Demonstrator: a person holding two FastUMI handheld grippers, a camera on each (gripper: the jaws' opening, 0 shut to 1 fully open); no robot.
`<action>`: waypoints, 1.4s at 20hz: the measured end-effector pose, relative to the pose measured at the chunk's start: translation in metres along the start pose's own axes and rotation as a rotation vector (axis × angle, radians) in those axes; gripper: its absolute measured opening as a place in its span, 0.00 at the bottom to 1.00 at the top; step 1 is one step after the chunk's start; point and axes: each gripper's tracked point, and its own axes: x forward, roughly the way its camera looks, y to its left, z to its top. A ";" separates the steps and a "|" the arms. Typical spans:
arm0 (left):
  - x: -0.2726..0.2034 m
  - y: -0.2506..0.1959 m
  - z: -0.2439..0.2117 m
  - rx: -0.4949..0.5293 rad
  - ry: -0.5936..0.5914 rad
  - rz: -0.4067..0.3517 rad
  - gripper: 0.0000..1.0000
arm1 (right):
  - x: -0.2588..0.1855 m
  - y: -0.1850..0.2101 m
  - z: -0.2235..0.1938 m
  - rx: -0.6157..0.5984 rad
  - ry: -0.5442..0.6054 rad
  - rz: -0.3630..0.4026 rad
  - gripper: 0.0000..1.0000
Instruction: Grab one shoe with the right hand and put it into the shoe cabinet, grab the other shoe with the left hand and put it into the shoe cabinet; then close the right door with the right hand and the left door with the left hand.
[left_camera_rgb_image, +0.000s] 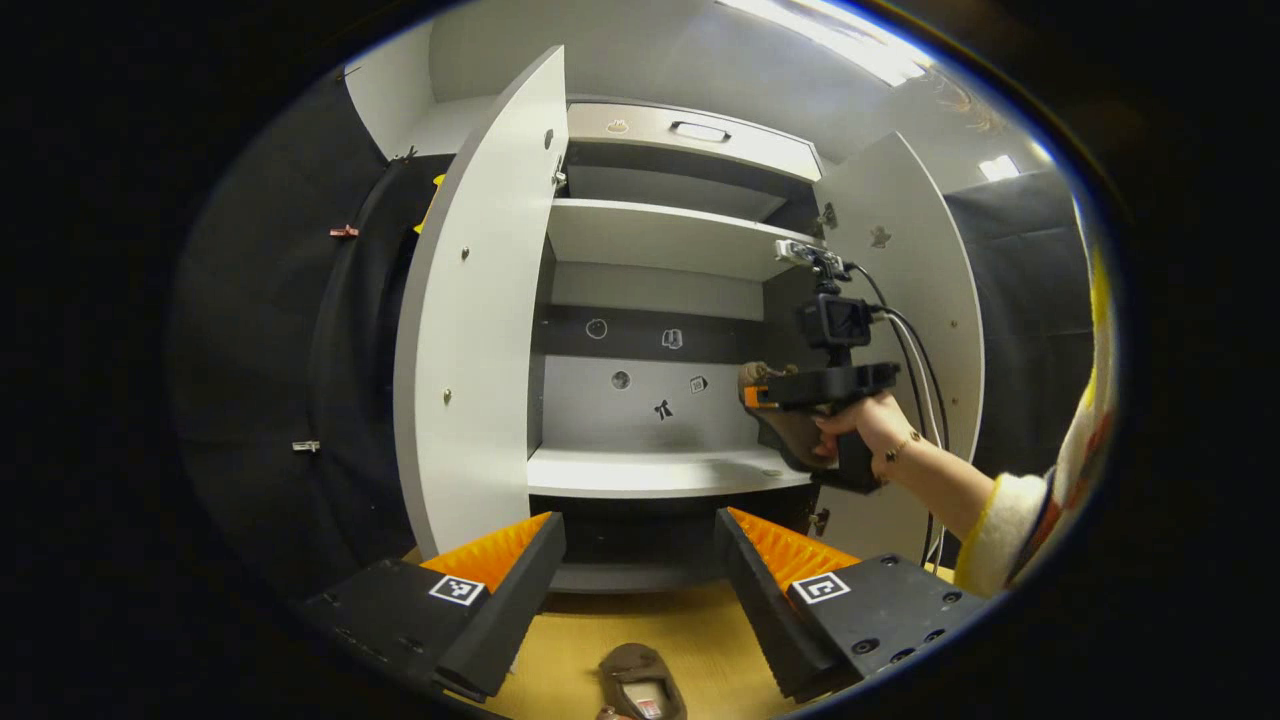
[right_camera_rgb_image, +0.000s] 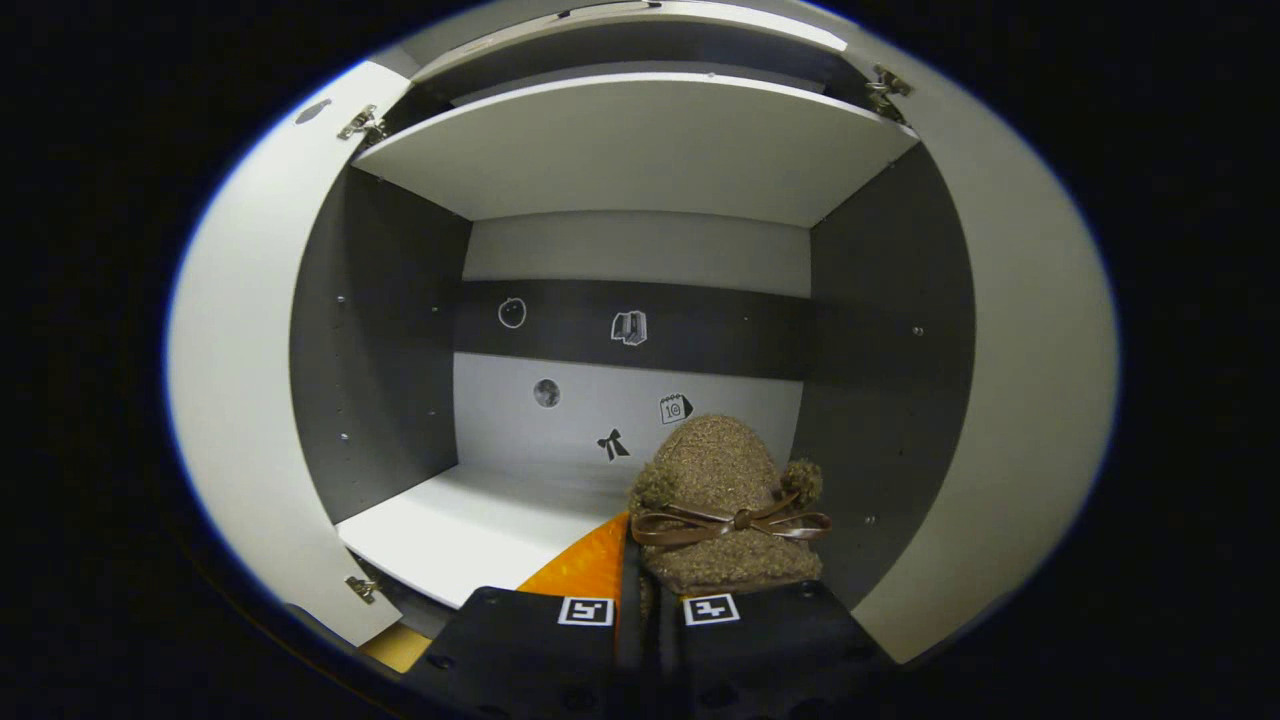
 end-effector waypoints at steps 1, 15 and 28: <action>0.003 0.003 -0.004 -0.003 0.008 0.009 0.96 | 0.014 0.000 0.000 0.000 0.018 0.005 0.11; 0.037 0.028 -0.011 0.000 0.052 0.117 0.96 | 0.132 -0.006 -0.098 0.062 0.352 -0.010 0.16; 0.030 0.007 -0.009 -0.041 0.041 0.067 0.96 | 0.037 0.014 -0.043 0.019 0.251 0.132 1.00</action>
